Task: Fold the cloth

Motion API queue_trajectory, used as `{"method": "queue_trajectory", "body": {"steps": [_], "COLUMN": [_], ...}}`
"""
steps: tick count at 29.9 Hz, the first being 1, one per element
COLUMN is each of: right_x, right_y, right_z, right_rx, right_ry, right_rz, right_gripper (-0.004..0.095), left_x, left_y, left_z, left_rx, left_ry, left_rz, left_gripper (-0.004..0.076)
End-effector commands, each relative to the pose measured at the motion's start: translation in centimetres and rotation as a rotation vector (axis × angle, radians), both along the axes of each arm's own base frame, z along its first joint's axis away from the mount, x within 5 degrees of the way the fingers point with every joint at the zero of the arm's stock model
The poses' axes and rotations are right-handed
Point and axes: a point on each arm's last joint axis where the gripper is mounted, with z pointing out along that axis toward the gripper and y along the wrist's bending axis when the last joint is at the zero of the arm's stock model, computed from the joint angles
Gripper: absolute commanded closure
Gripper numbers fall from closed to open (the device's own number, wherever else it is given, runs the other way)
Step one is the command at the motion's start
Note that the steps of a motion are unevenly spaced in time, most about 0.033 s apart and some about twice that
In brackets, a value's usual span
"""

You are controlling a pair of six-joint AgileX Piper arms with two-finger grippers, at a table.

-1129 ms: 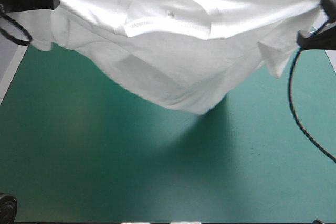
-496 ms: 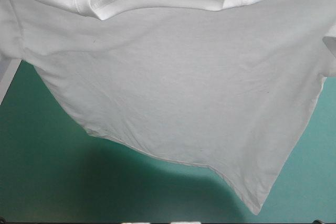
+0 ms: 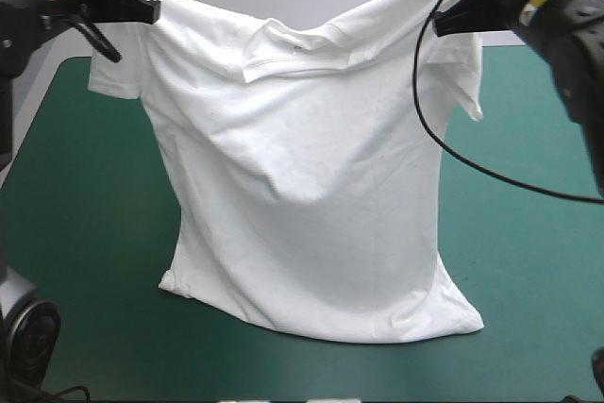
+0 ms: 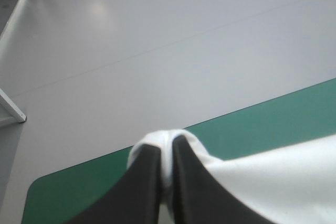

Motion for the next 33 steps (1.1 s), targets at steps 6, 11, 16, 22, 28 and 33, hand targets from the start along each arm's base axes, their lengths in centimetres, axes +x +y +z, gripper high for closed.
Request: {"method": "queue_trajectory", "body": {"steps": [6,11,16,22,28,33], "right_x": [9.5,14.0,18.0,20.9,21.6,18.5], "right_y": [2.6,4.5,4.3,2.7,-0.2,-1.6], "right_z": [-4.0,-8.6,-13.5,-17.6,-18.5,-15.5], "right_rx": [-0.103,-0.132,-0.084,0.045,0.118,0.036], "right_ry": [-0.171,-0.114,-0.036,0.079,0.179,0.268], "right_rz": [-0.163,-0.163,-0.209,-0.223,-0.202,-0.246], "right_gripper": [0.0927,0.0927,0.0927,0.0802,0.0187,0.0154], "left_x": [8.5,13.3,17.4,20.6,21.2,18.3], "left_y": [-2.1,-3.3,-4.2,-5.0,-5.1,-4.1], "left_z": [-3.9,-8.0,-12.6,-17.0,-17.8,-14.5], "left_rx": [-0.052,-0.047,-0.036,-0.029,-0.002,0.033], "left_ry": [-0.114,-0.087,-0.06,-0.037,-0.051,0.082], "left_rz": [-0.002,-0.007,-0.013,-0.019,-0.018,0.02], "left_gripper": [0.0732,0.0732,0.0732,0.0572,0.0206,0.0199]}}
